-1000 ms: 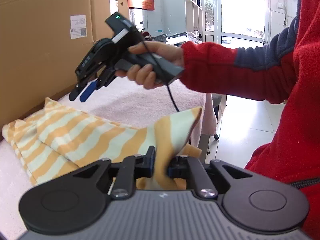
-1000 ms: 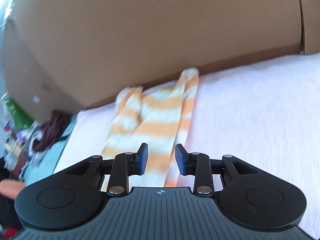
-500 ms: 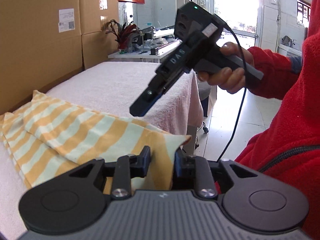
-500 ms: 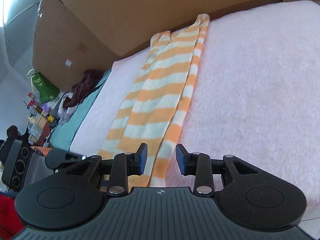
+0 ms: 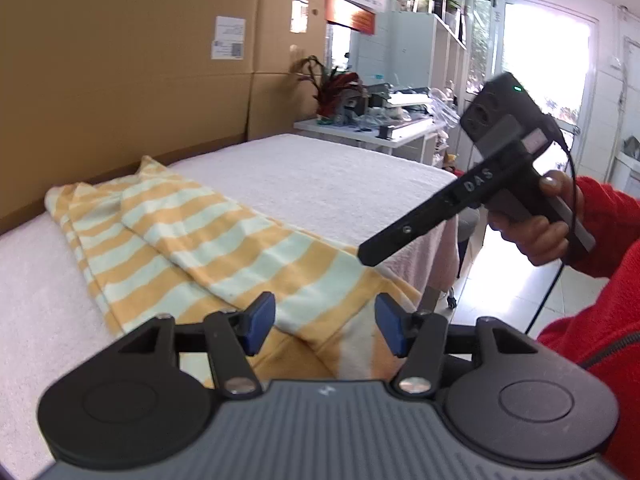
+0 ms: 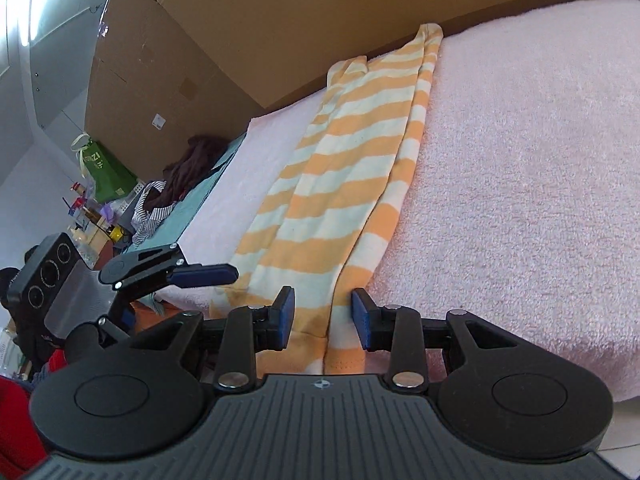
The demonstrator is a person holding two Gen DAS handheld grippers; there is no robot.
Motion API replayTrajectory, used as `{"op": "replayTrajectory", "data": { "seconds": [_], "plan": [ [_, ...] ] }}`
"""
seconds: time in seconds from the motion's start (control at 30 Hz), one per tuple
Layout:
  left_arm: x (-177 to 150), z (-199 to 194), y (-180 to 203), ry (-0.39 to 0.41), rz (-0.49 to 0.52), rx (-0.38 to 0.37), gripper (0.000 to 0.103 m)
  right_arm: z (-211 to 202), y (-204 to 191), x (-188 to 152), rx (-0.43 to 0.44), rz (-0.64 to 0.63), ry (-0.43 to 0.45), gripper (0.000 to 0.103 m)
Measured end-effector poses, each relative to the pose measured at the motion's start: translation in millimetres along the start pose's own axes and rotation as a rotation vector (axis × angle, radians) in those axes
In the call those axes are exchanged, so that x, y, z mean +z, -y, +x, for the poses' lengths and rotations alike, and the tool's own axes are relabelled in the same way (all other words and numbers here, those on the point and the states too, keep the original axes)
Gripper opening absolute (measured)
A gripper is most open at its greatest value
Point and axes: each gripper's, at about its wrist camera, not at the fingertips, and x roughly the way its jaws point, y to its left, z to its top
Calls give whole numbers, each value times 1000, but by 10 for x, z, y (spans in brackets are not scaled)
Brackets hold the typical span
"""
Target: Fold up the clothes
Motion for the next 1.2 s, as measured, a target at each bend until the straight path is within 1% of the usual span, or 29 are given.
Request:
{"op": "replayTrajectory", "data": {
  "seconds": [0.03, 0.07, 0.1, 0.17, 0.2, 0.23, 0.3, 0.37, 0.5, 0.57, 0.63, 0.73, 0.9, 0.97, 1.07, 1.17, 1.2],
  "plan": [
    [1, 2, -65, 8, -32, 5, 56, -32, -29, 0, -18, -23, 25, 36],
    [-3, 5, -131, 13, -70, 0, 52, -60, -43, 3, -31, -37, 40, 36],
    [-19, 14, -201, 16, -120, -19, 46, -93, -45, 9, -36, -45, 49, 36],
    [-53, 46, -322, 18, -205, -55, 42, -115, -37, 5, -16, -45, 57, 36],
    [-76, 71, -360, 14, -230, -57, 36, -113, -35, -1, -8, -43, 61, 35],
    [-99, 97, -396, 10, -254, -58, 31, -78, -32, -9, -11, -42, 57, 35],
    [-140, 105, -432, 12, -290, -56, 31, 7, -32, -28, -26, -42, 51, 31],
    [-156, 76, -432, 24, -310, -68, 31, 69, -27, -45, -21, -48, 51, 29],
    [-183, 87, -435, 30, -344, -99, 32, 90, -57, -52, -19, -95, 66, 25],
    [-195, 106, -437, 29, -360, -115, 32, 109, -48, -46, -28, -97, 61, 22],
    [-206, 115, -441, 32, -374, -127, 32, 73, -44, -46, -34, -99, 76, 19],
    [-220, 113, -448, 42, -393, -136, 27, -19, -82, -64, -14, -121, 91, 19],
    [-237, 108, -460, 60, -424, -146, 27, 72, -56, -117, -37, -98, 75, 19],
    [-235, 103, -458, 66, -431, -146, 24, 62, -69, -118, -13, -96, 85, 19],
    [-237, 89, -459, 68, -429, -144, 23, 26, -142, -122, 16, -128, 104, 18],
    [-254, 76, -478, 71, -443, -145, 23, 46, -98, -102, -36, -100, 119, 20],
    [-256, 82, -481, 70, -445, -145, 23, 65, -65, -101, -30, -85, 107, 20]
  ]
}}
